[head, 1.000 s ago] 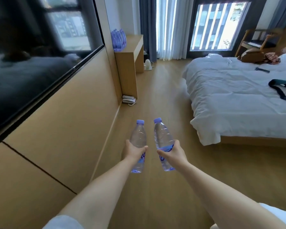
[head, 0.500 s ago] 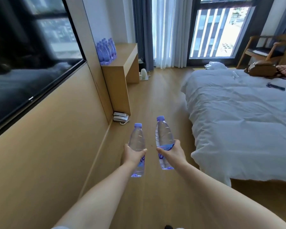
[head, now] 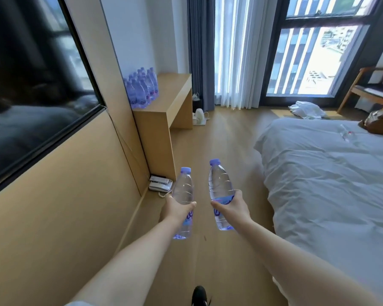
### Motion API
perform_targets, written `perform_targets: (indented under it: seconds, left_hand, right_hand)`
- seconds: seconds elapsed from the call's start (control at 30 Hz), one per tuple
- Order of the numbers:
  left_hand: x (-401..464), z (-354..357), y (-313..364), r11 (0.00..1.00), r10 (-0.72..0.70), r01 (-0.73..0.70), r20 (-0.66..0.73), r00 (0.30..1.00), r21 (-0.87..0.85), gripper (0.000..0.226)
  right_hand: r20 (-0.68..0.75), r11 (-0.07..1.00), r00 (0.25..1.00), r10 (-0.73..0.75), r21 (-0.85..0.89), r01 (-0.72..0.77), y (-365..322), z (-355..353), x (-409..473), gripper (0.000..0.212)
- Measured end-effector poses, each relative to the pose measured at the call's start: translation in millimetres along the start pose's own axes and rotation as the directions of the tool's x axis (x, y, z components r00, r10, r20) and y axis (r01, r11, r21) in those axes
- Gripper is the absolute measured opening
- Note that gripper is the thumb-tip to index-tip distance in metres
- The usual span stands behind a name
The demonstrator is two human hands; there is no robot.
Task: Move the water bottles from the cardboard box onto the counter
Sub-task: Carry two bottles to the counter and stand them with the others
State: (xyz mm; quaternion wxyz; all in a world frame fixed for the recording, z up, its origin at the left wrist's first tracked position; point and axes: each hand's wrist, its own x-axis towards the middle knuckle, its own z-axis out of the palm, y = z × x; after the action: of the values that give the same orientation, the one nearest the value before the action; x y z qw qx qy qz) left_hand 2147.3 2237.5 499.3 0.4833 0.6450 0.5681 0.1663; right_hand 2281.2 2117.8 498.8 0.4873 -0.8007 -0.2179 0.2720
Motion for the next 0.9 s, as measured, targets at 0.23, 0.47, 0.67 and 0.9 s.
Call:
perform_targets:
  seconds: [0.23, 0.47, 0.67, 0.9]
  left_hand:
    - [161, 19, 89, 0.998, 0.037, -0.036, -0.011, 0.999, 0.055, 0.07]
    - [283, 58, 157, 0.998, 0.047, -0.047, -0.001, 0.999, 0.035, 0.06]
    - [393, 111, 207, 0.998, -0.031, 0.033, -0.034, 0.999, 0.054, 0.064]
    - [511, 149, 291, 0.994, -0.098, 0.093, -0.078, 0.992, -0.064, 0.07]
  right_hand:
    - [-0.014, 1.0, 1.0, -0.014, 0.015, 0.014, -54, 19, 163, 0.054]
    - [-0.035, 0.999, 0.998, 0.047, 0.027, -0.046, -82, 28, 301, 0.053]
    - [0.012, 0.999, 0.999, 0.042, 0.004, -0.042, -96, 33, 445, 0.051]
    - [0.115, 0.998, 0.993, 0.023, -0.059, -0.017, -149, 23, 612, 0.05]
